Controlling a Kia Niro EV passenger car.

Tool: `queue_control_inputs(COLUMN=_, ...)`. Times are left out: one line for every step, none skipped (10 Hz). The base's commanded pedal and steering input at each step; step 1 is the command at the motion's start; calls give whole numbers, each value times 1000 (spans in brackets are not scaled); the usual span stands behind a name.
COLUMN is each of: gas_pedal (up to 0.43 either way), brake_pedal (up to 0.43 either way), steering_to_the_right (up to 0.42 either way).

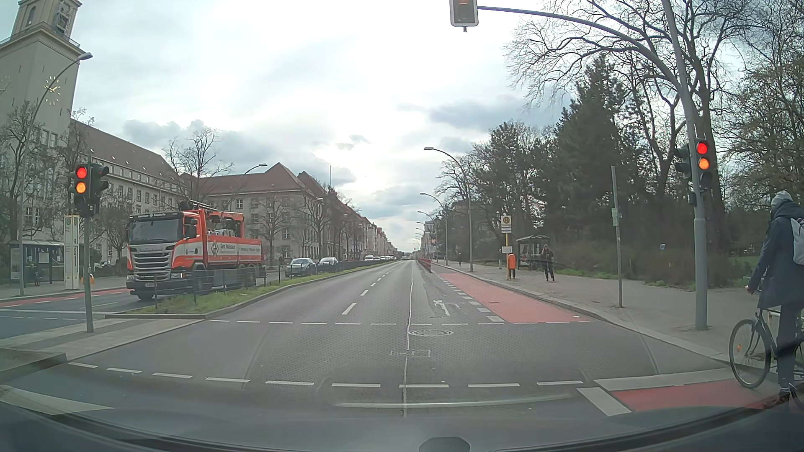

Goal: Follow the waypoints while adhering to traffic rules and regulations

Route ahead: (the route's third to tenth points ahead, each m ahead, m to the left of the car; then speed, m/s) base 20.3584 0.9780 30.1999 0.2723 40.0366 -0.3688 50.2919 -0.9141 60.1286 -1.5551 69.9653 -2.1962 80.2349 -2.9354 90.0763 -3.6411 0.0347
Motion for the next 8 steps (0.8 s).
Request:
queue_control_inputs(gas_pedal=118, brake_pedal=0, steering_to_the_right=-8)
queue_control_inputs(gas_pedal=209, brake_pedal=0, steering_to_the_right=-8)
queue_control_inputs(gas_pedal=209, brake_pedal=0, steering_to_the_right=-9)
queue_control_inputs(gas_pedal=228, brake_pedal=0, steering_to_the_right=-9)
queue_control_inputs(gas_pedal=268, brake_pedal=0, steering_to_the_right=-9)
queue_control_inputs(gas_pedal=280, brake_pedal=0, steering_to_the_right=-9)
queue_control_inputs(gas_pedal=280, brake_pedal=0, steering_to_the_right=-9)
queue_control_inputs(gas_pedal=280, brake_pedal=0, steering_to_the_right=-9)
